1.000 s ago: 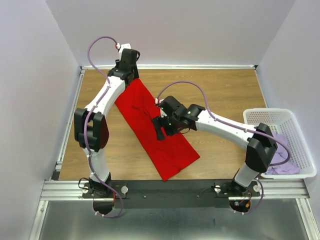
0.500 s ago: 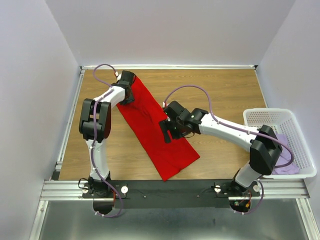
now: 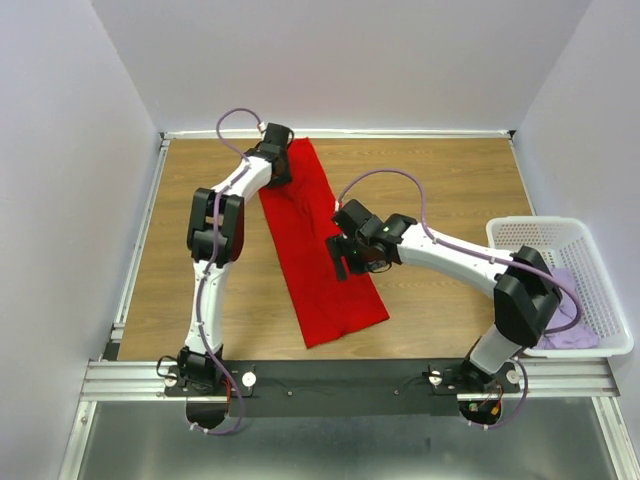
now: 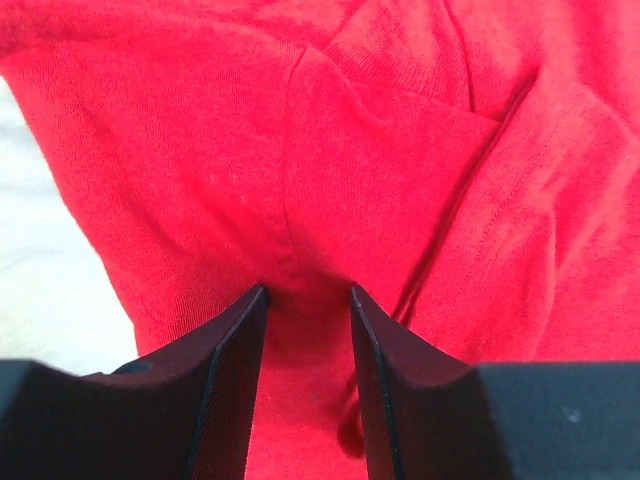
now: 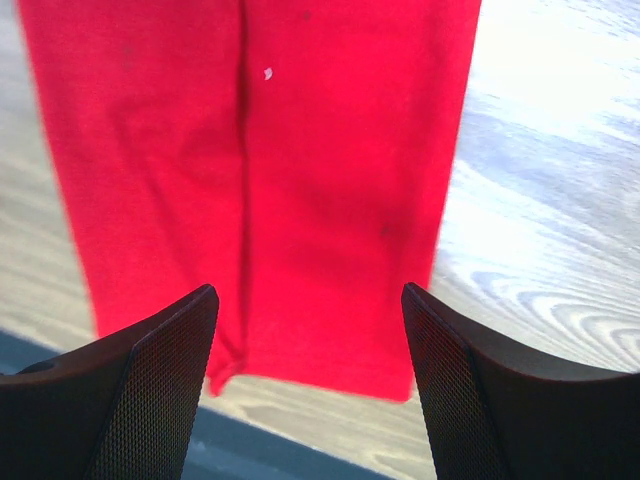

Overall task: Fold and stack the t-shirts
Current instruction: Fold the tshirt

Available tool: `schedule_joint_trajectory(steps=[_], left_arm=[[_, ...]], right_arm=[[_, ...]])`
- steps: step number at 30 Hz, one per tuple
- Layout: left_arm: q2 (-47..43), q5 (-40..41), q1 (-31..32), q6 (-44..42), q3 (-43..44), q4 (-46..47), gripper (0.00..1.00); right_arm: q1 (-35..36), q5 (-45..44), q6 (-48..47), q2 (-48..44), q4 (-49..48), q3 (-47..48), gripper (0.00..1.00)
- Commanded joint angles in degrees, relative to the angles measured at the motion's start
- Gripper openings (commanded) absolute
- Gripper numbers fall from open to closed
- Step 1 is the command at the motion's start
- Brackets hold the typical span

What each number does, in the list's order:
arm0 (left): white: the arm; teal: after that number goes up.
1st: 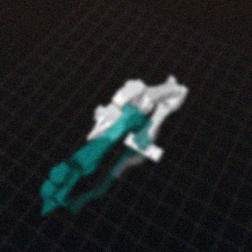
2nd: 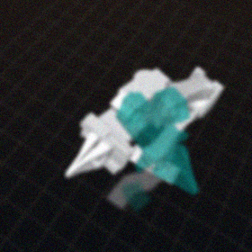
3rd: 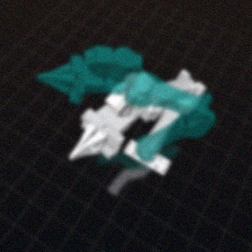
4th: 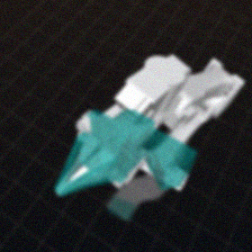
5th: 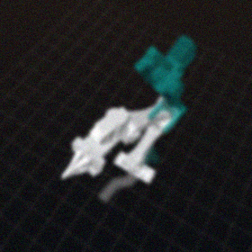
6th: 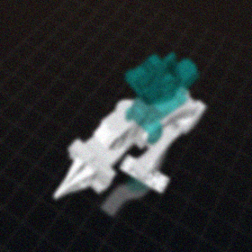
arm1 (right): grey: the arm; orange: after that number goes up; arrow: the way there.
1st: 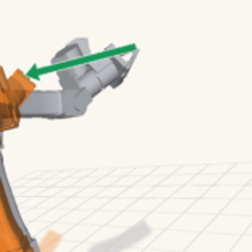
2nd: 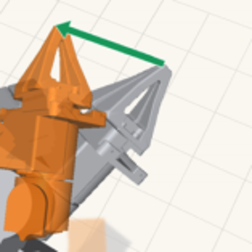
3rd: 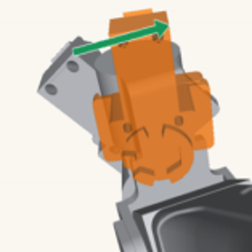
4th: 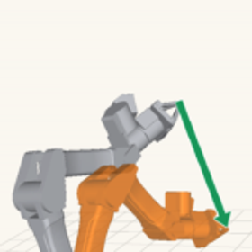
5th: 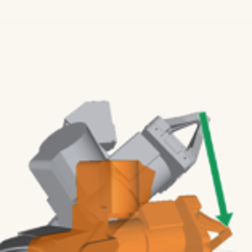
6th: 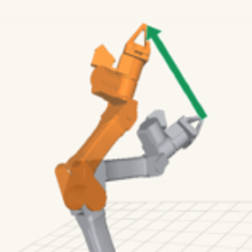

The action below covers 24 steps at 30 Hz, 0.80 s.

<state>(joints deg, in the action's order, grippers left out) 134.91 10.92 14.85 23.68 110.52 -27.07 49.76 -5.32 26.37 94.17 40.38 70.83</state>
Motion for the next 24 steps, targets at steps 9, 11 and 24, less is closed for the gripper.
schedule_joint_trajectory(steps=[9,11,24], left_arm=[[10.8,-11.5,5.5,-2.5,17.1,2.8,0.54],[9.0,-9.4,5.0,-2.9,17.9,2.9,0.58],[-33.9,3.7,0.1,-3.1,-8.4,8.9,0.98]], right_arm=[[-2.9,-3.6,2.1,4.2,0.5,2.3,0.81],[-3.7,-3.4,2.5,2.8,0.5,2.2,0.81],[-8.2,-4.9,9.2,-8.2,0.7,-4.2,0.82]])
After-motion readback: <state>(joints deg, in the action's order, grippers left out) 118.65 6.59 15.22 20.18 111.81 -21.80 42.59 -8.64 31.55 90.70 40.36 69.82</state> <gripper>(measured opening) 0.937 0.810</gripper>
